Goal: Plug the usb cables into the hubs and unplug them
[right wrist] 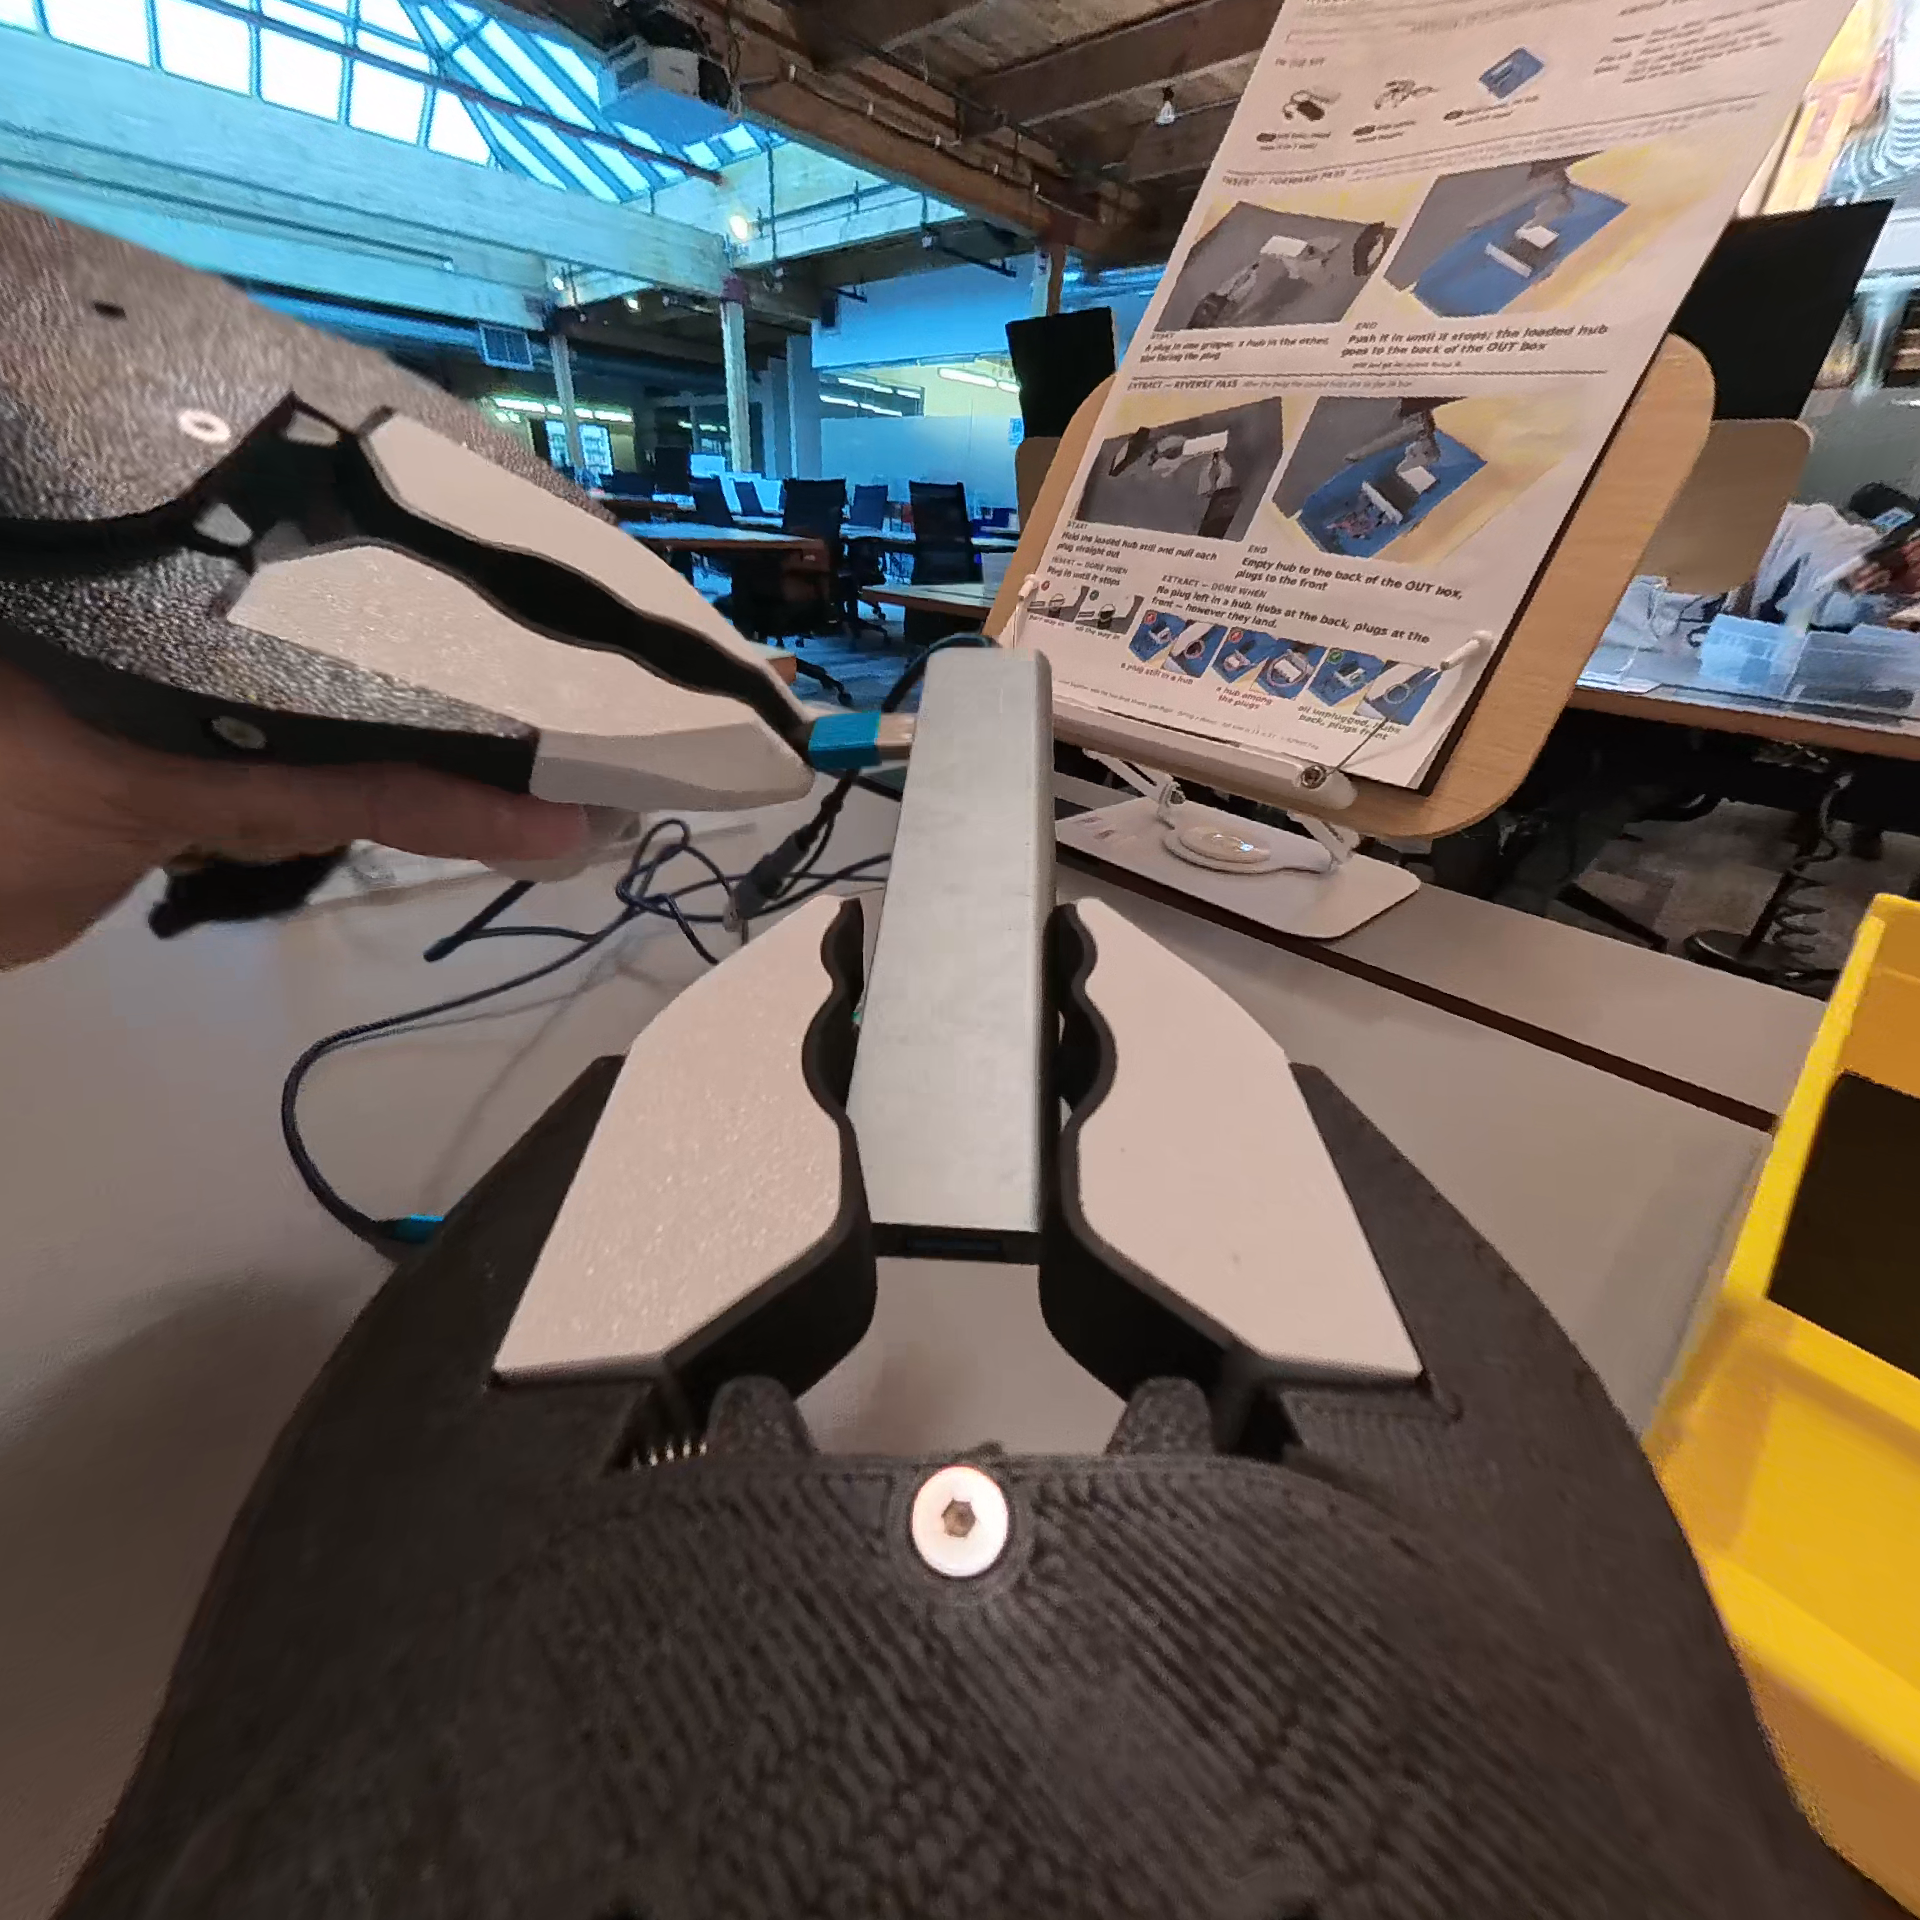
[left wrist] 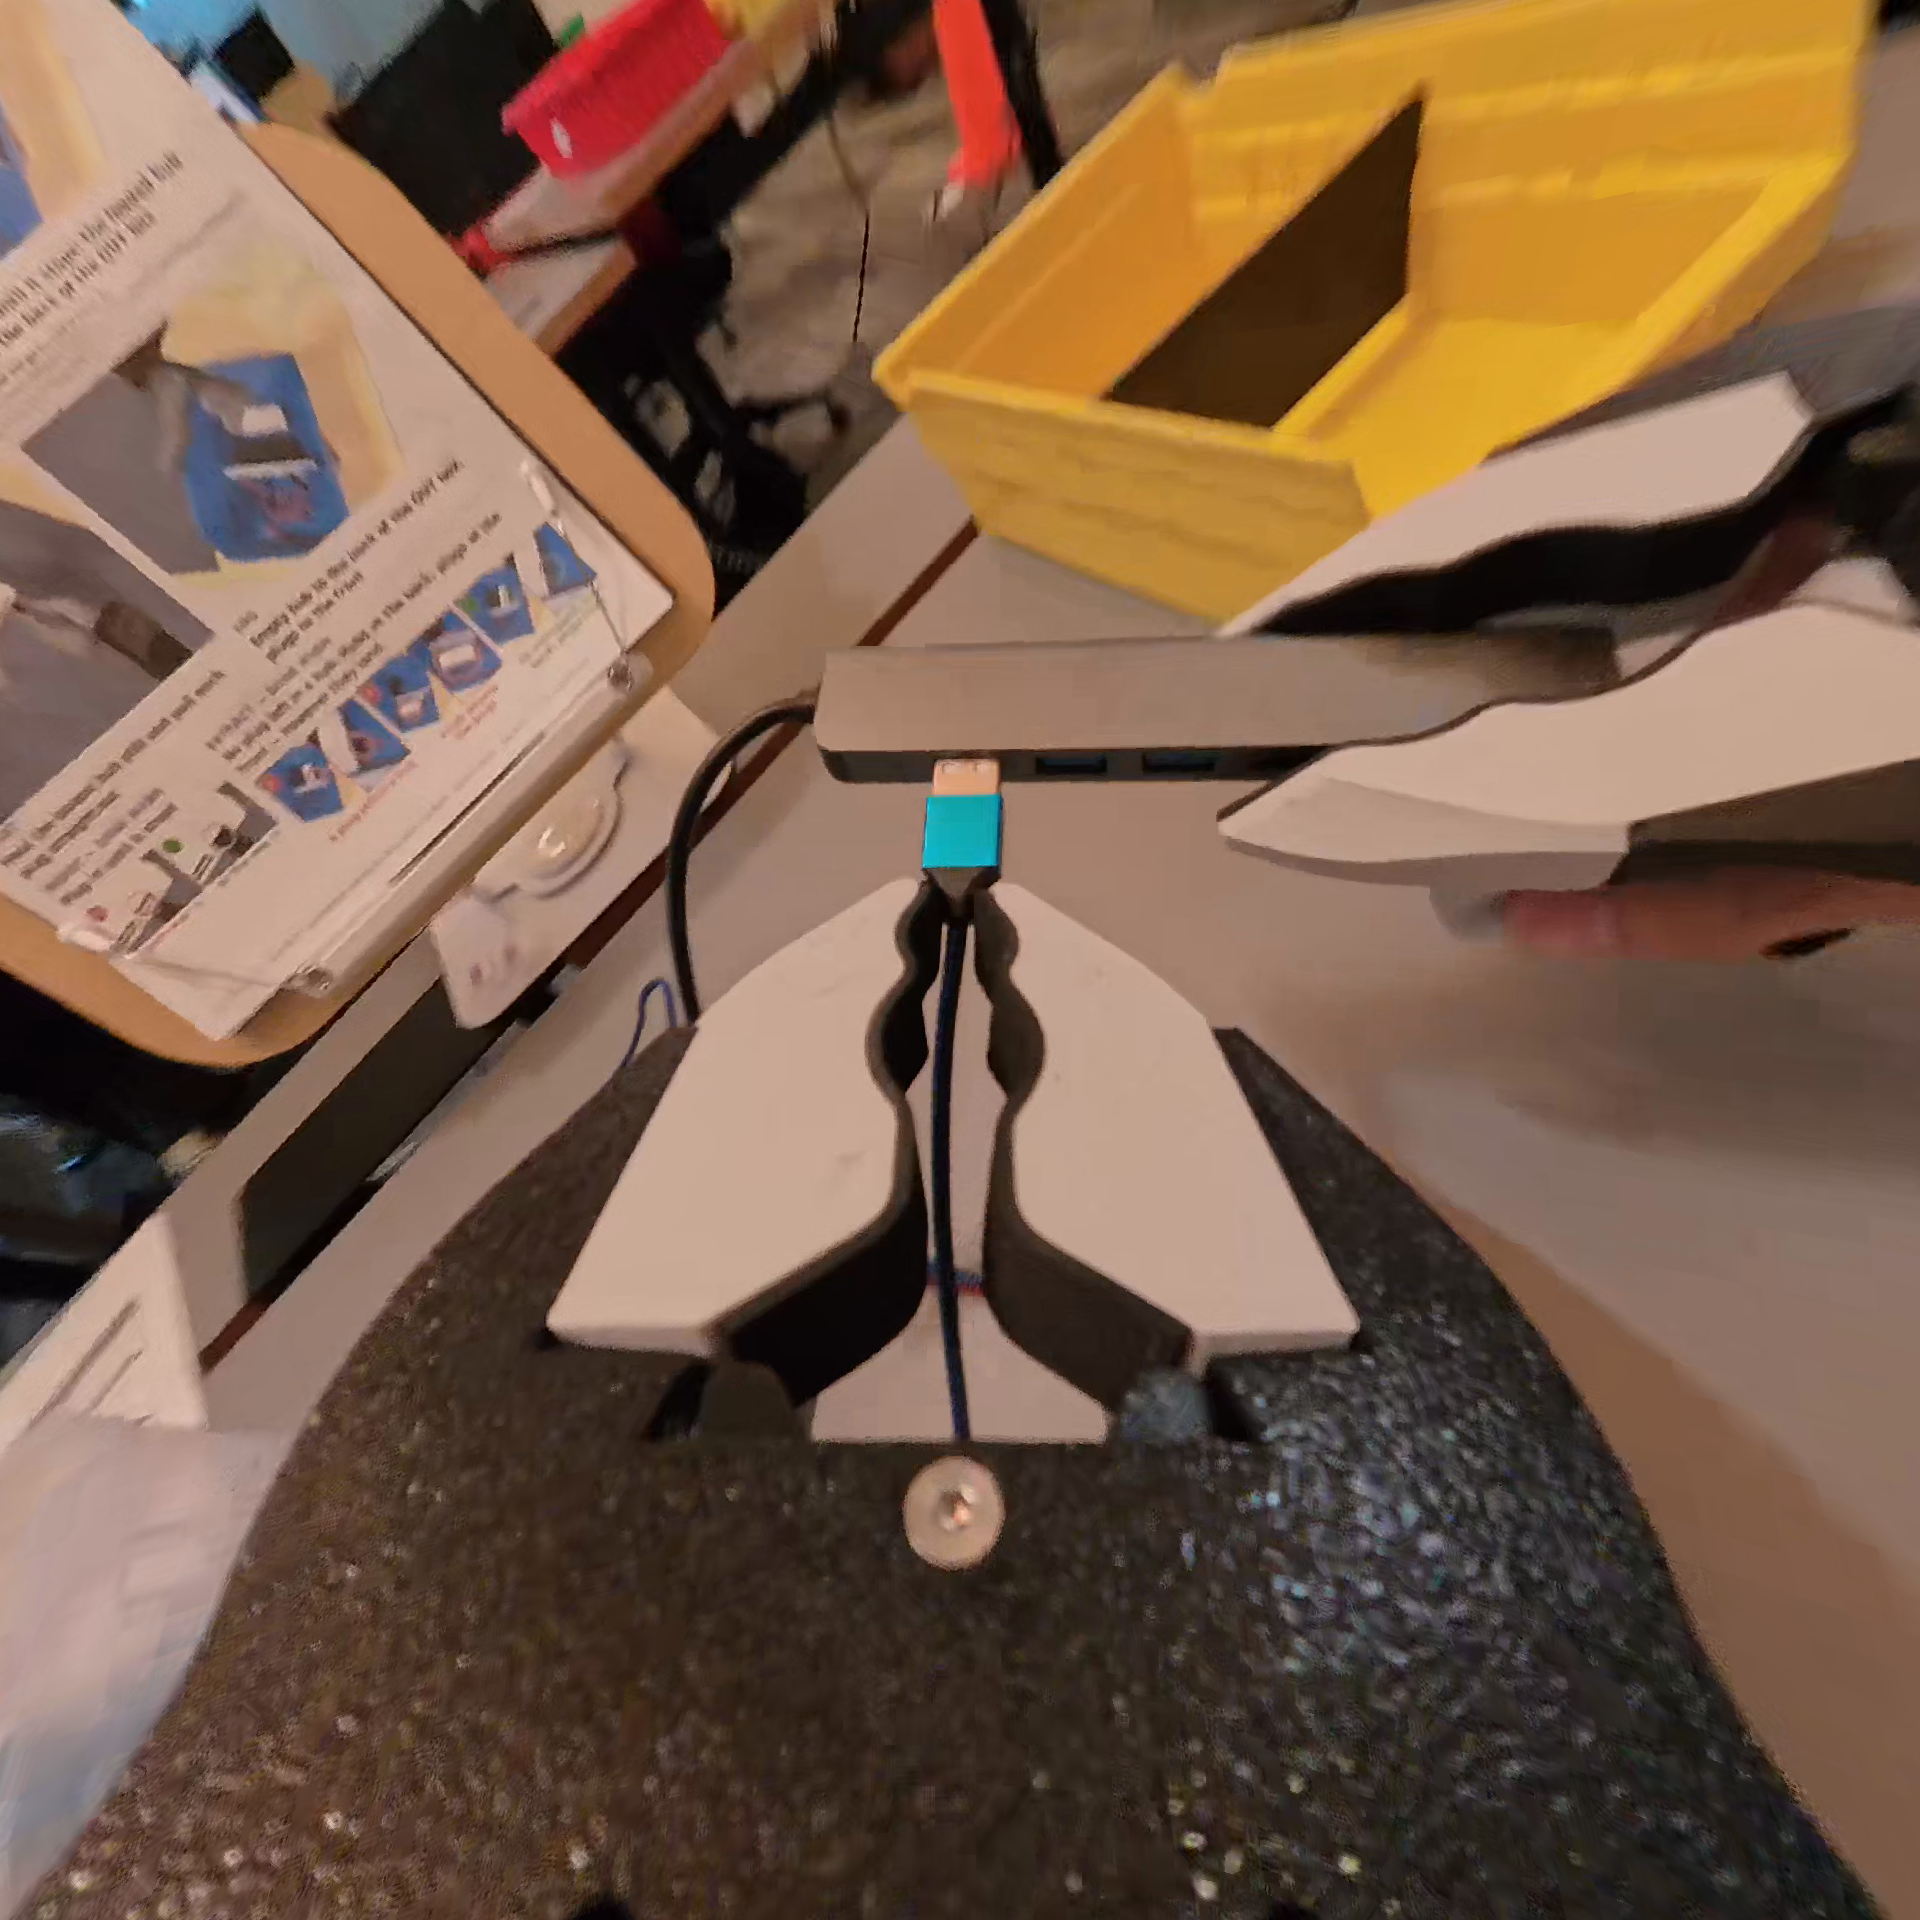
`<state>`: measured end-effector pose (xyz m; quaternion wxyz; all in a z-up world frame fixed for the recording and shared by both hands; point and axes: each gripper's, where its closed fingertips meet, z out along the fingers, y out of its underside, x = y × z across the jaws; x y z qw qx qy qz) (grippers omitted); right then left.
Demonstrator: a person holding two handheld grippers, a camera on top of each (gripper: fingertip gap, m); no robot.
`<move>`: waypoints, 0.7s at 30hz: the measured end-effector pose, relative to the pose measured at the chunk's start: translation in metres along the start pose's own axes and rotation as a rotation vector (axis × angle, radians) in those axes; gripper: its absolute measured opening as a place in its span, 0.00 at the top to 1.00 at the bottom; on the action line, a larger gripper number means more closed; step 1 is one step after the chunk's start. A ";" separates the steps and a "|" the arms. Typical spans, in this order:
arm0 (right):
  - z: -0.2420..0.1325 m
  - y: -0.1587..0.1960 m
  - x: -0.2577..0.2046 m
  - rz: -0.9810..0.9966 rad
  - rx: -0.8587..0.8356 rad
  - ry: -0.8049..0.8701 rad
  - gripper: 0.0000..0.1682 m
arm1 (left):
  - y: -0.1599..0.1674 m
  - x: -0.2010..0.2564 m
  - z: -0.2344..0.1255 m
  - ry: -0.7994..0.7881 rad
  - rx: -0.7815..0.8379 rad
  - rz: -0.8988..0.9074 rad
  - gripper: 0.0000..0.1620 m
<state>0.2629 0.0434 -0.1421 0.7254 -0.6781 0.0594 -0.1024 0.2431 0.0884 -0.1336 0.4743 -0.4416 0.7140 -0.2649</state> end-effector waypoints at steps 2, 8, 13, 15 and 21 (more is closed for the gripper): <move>-0.001 -0.002 0.001 0.065 0.020 -0.020 0.79 | -0.009 0.001 -0.002 0.033 0.120 -0.055 0.97; -0.001 -0.008 -0.002 0.252 0.083 -0.079 0.79 | -0.022 -0.001 -0.009 0.005 0.351 -0.091 0.97; 0.002 -0.007 -0.005 0.361 0.095 -0.104 0.79 | -0.024 -0.002 -0.012 0.001 0.434 -0.108 0.98; 0.003 -0.006 -0.007 0.397 0.099 -0.108 0.79 | -0.024 -0.003 -0.013 0.005 0.452 -0.126 0.98; 0.001 -0.008 -0.001 0.415 0.105 -0.089 0.79 | -0.019 -0.004 -0.014 0.012 0.474 -0.152 0.93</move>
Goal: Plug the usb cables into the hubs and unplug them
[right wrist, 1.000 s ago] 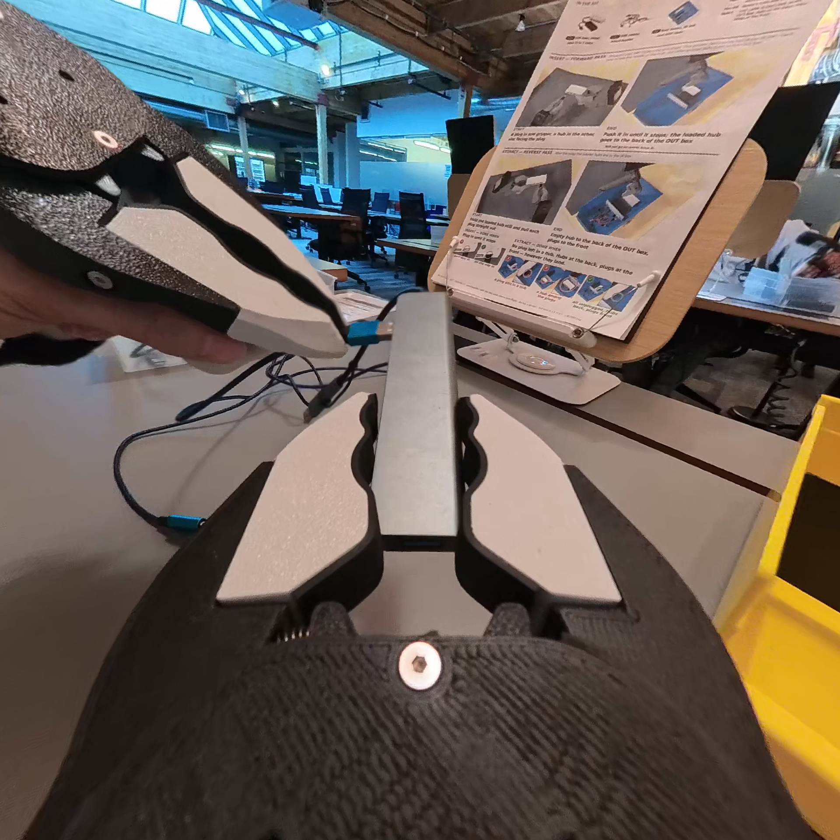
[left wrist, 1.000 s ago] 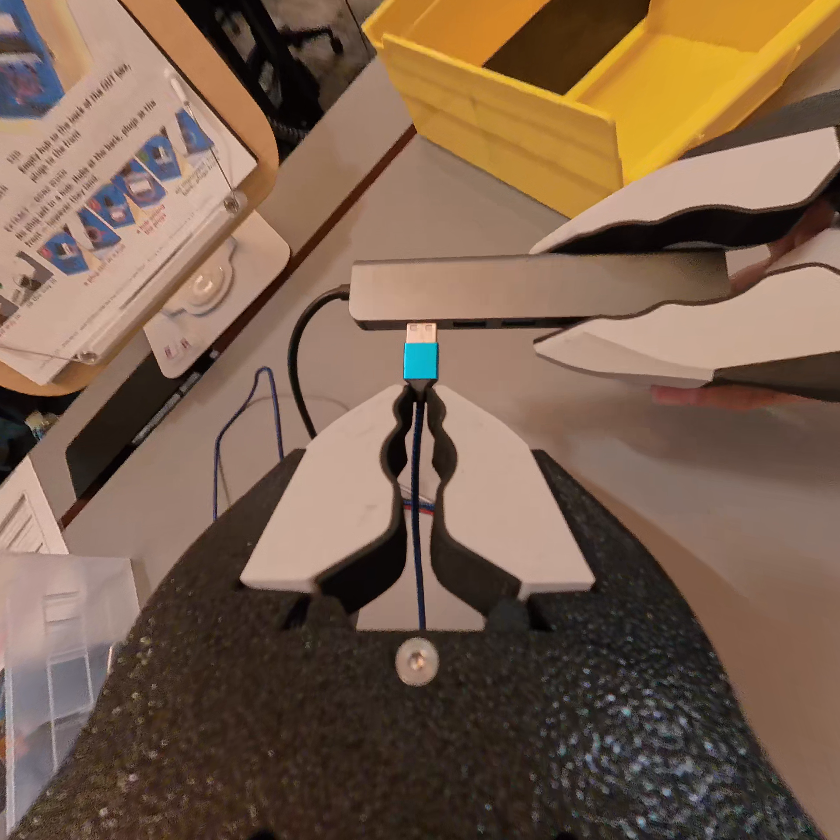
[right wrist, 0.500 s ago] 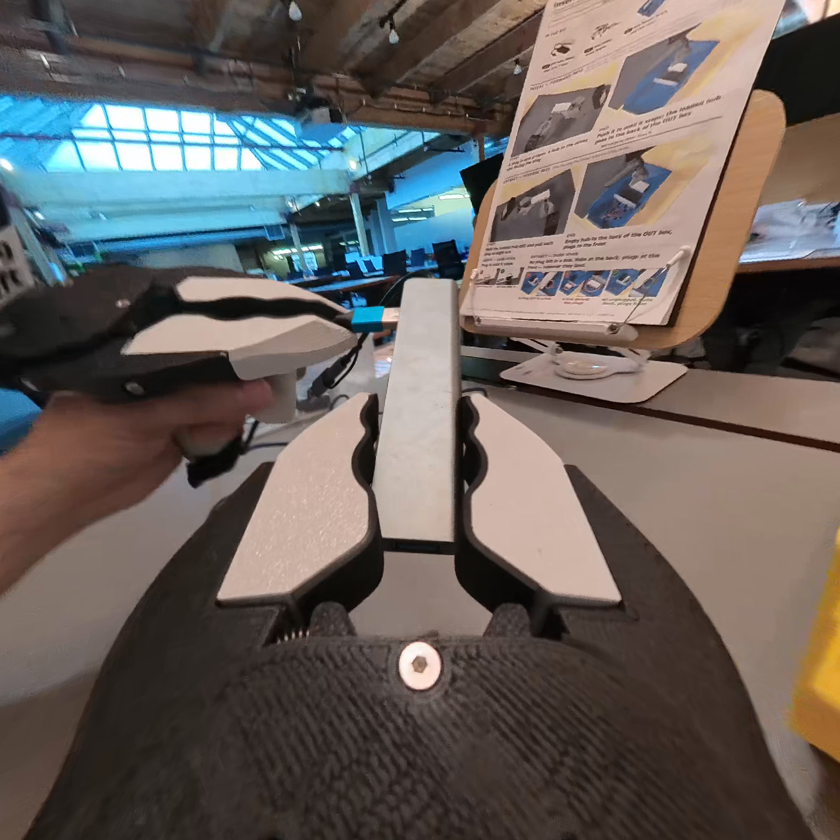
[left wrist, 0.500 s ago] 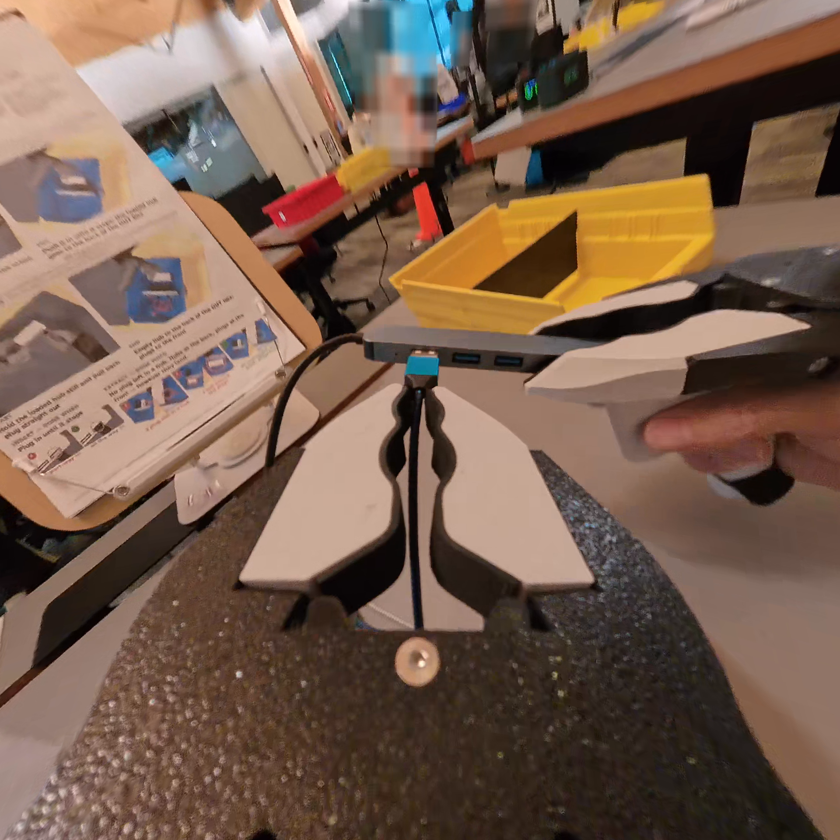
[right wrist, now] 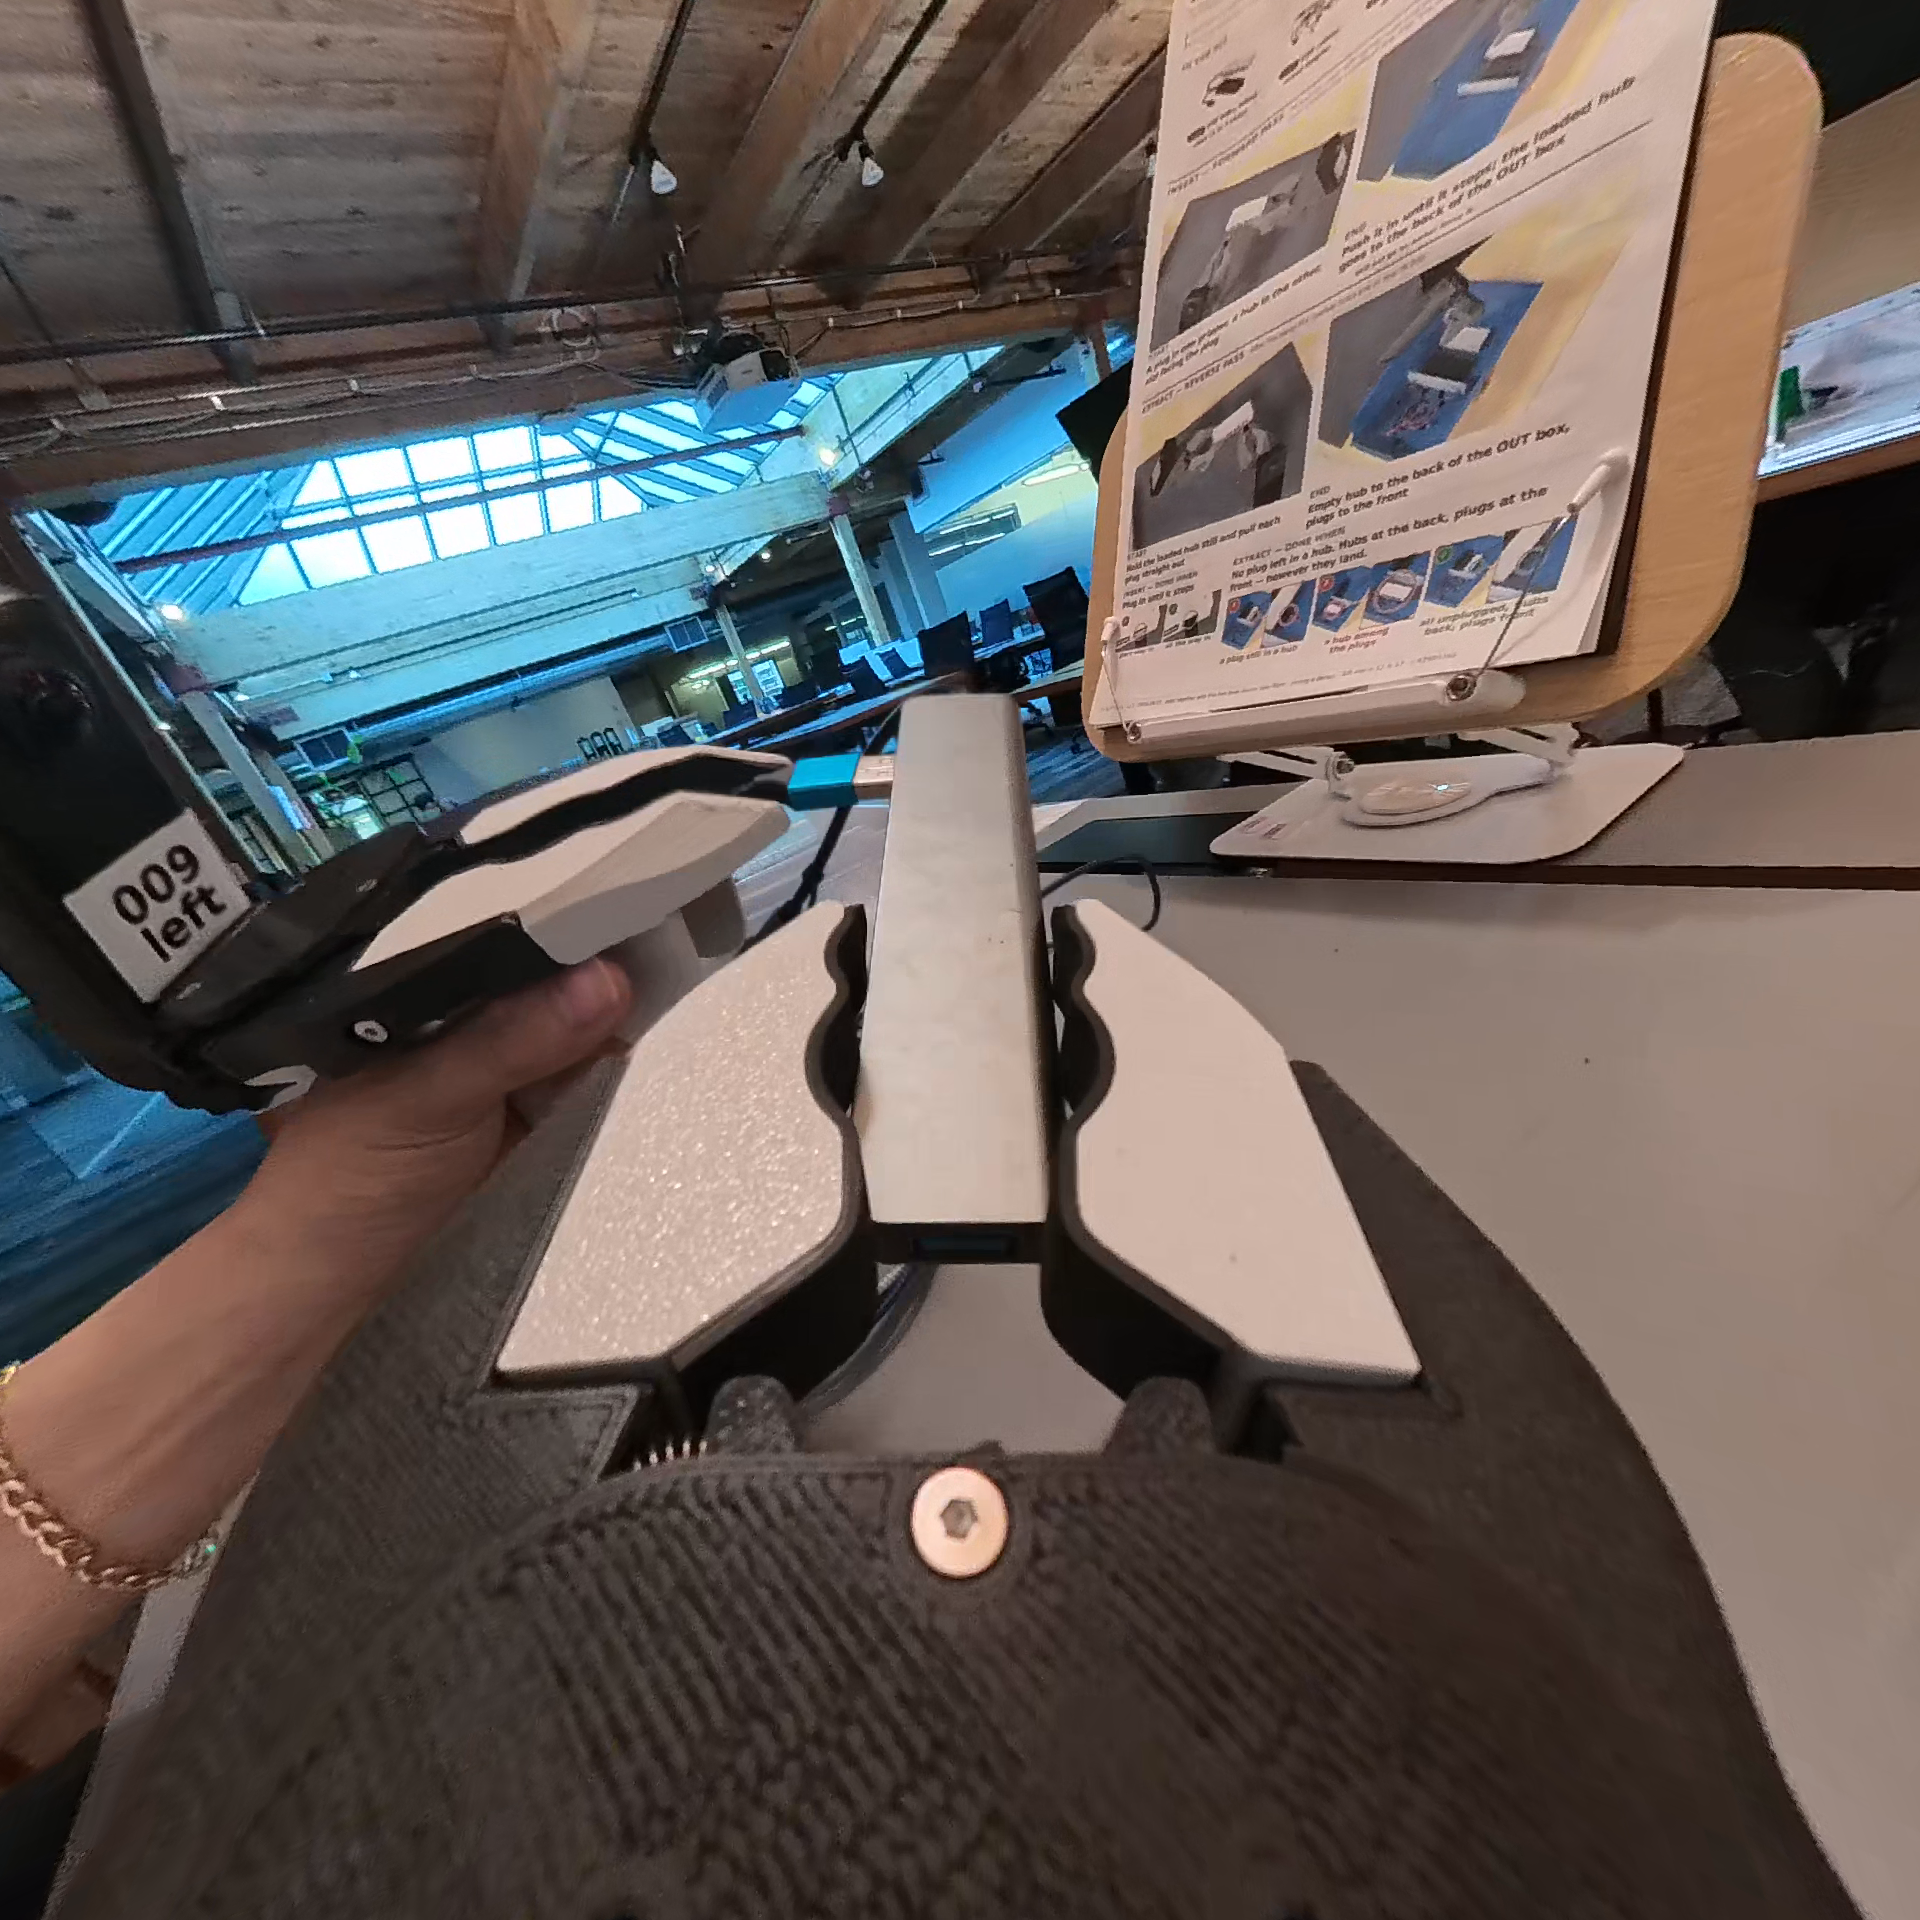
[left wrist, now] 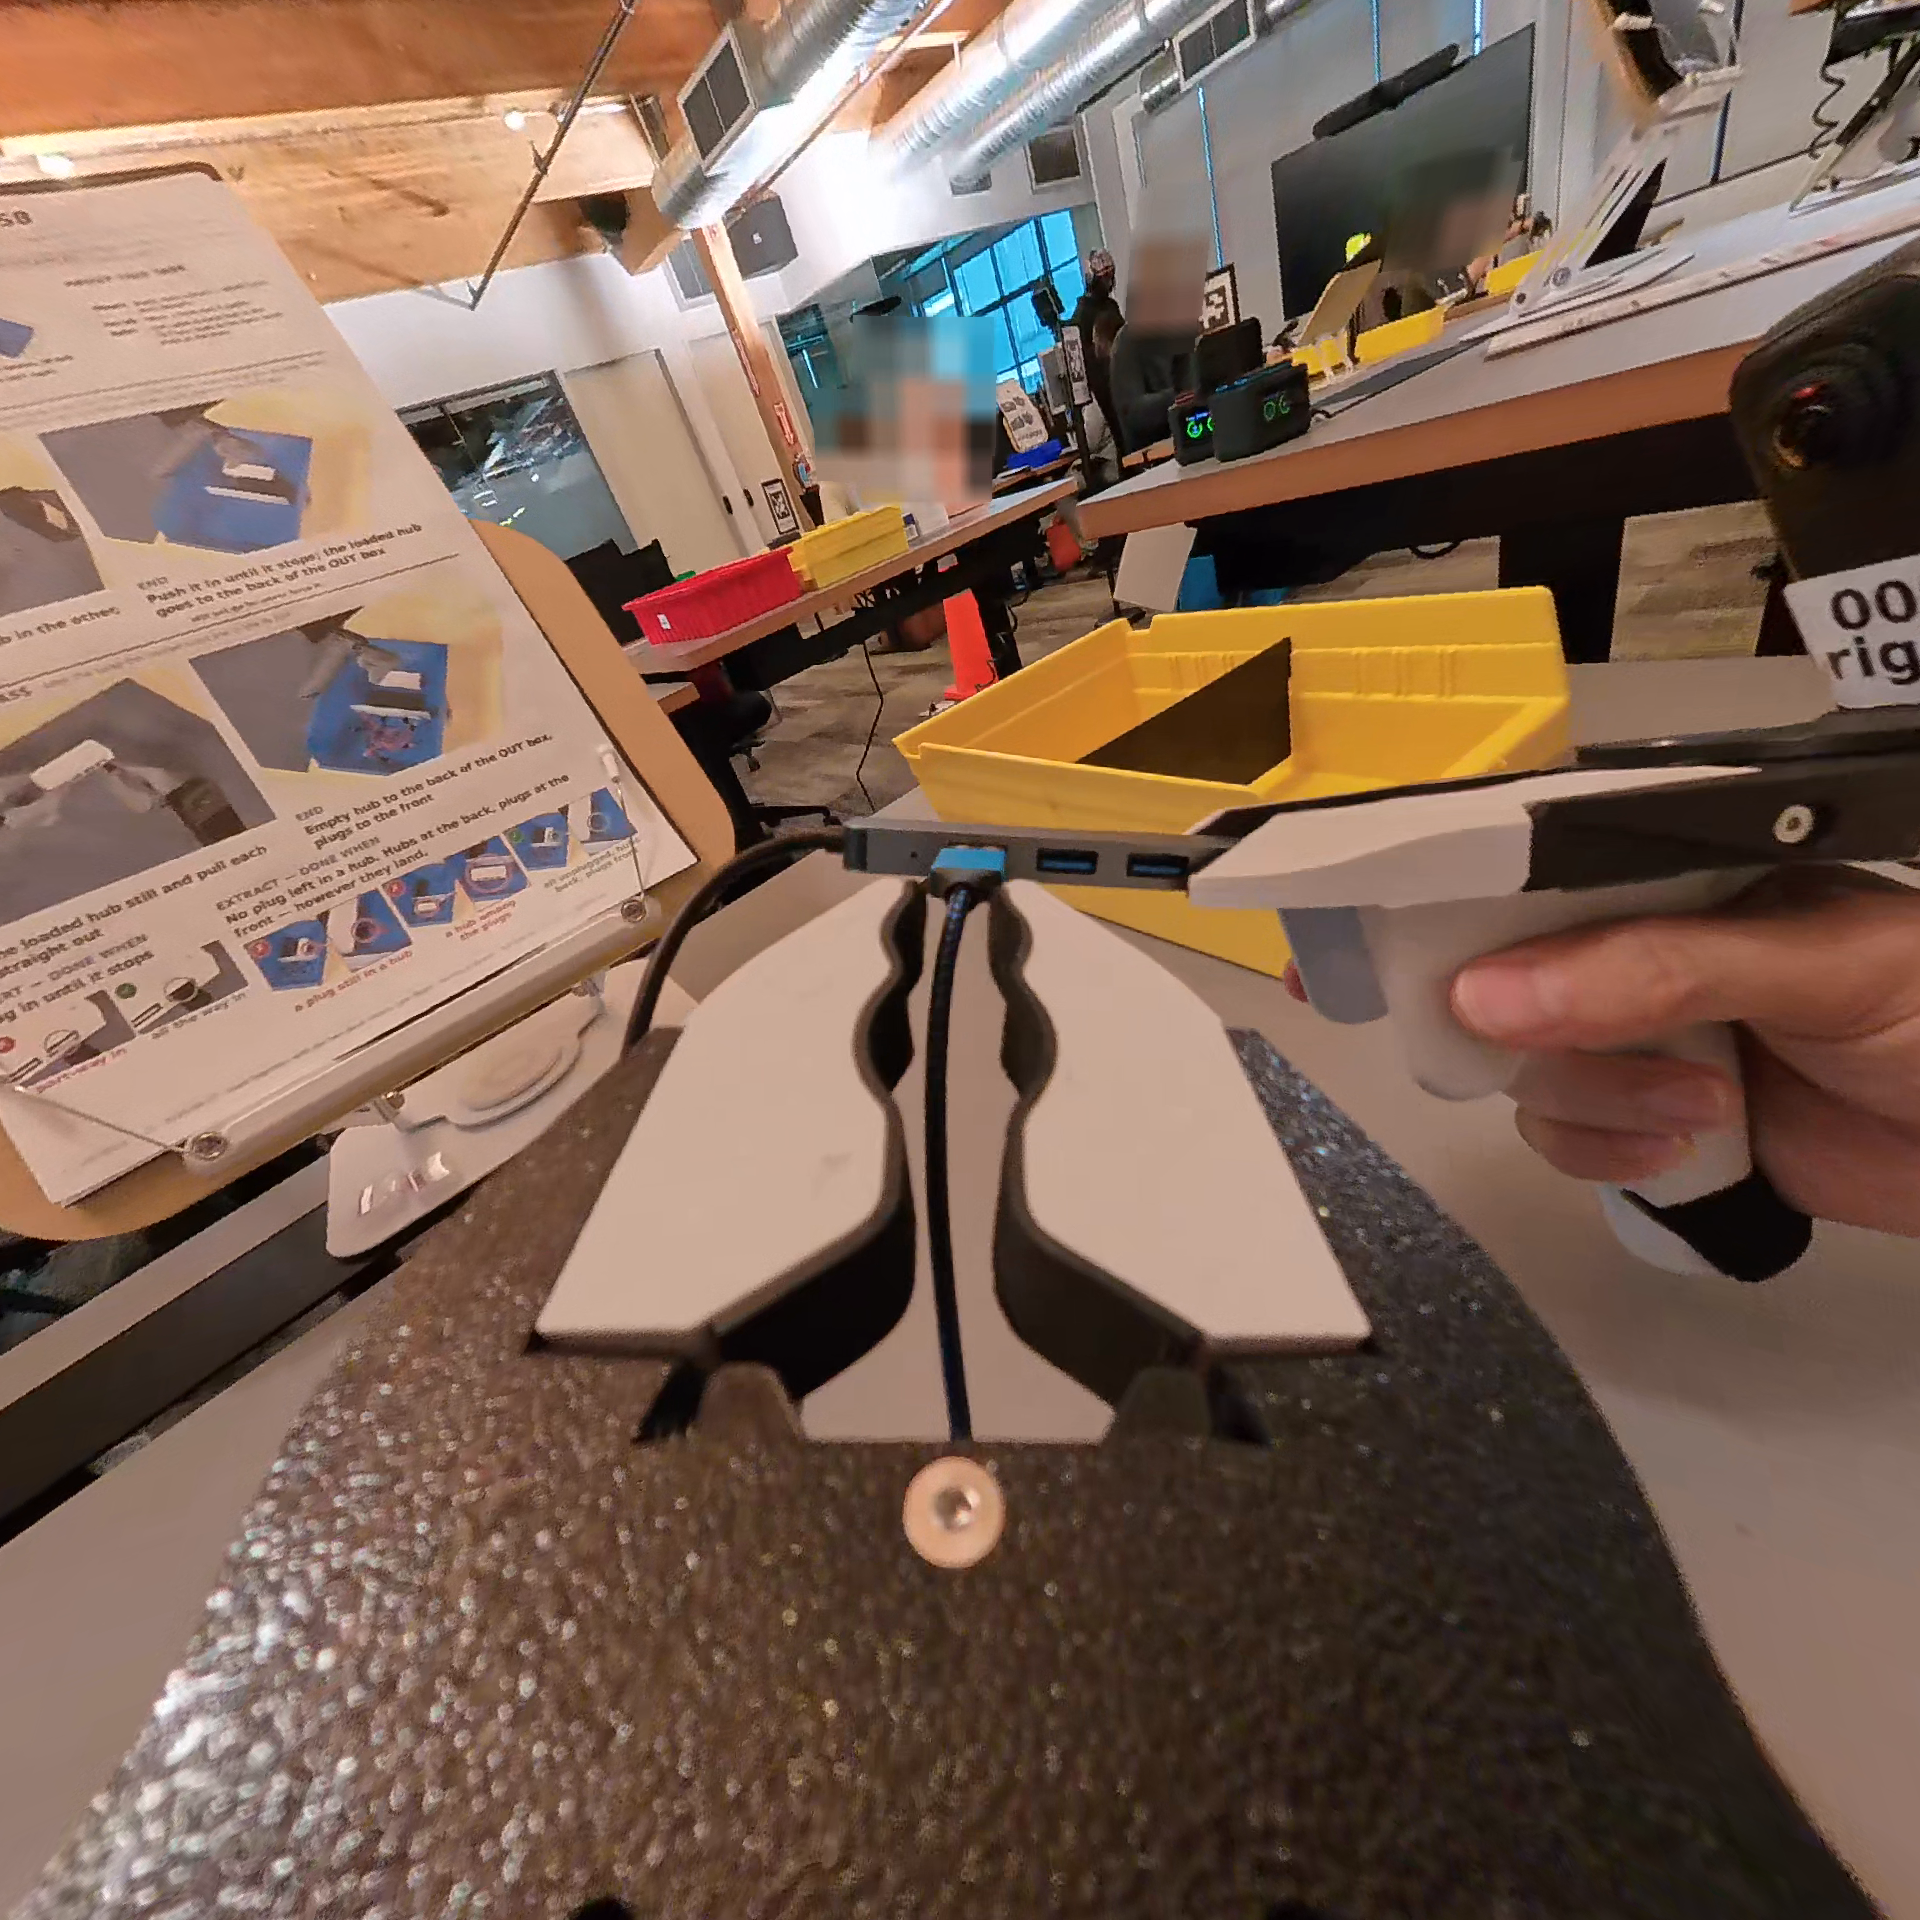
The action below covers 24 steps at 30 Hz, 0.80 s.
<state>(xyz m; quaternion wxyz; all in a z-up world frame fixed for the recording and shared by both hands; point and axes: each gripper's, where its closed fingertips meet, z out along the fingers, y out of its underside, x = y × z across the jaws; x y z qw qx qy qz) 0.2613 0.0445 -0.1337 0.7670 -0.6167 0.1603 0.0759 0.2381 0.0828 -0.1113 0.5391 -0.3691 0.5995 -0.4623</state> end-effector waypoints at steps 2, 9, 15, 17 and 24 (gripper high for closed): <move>0.000 0.000 0.000 0.003 0.004 -0.004 0.79 | 0.000 0.000 0.001 -0.004 0.001 -0.006 0.95; 0.000 0.002 -0.003 -0.079 -0.010 -0.003 0.79 | -0.003 0.002 0.002 0.003 -0.003 0.002 0.95; 0.000 0.007 -0.002 -0.220 -0.059 0.018 0.79 | 0.000 0.004 0.001 -0.013 -0.101 0.148 0.96; 0.001 0.016 -0.003 -0.285 -0.111 0.009 0.79 | -0.008 0.006 0.001 0.009 -0.087 0.134 0.96; -0.003 0.008 0.002 -0.238 -0.051 0.032 0.80 | 0.001 0.005 0.009 0.037 -0.236 0.181 0.96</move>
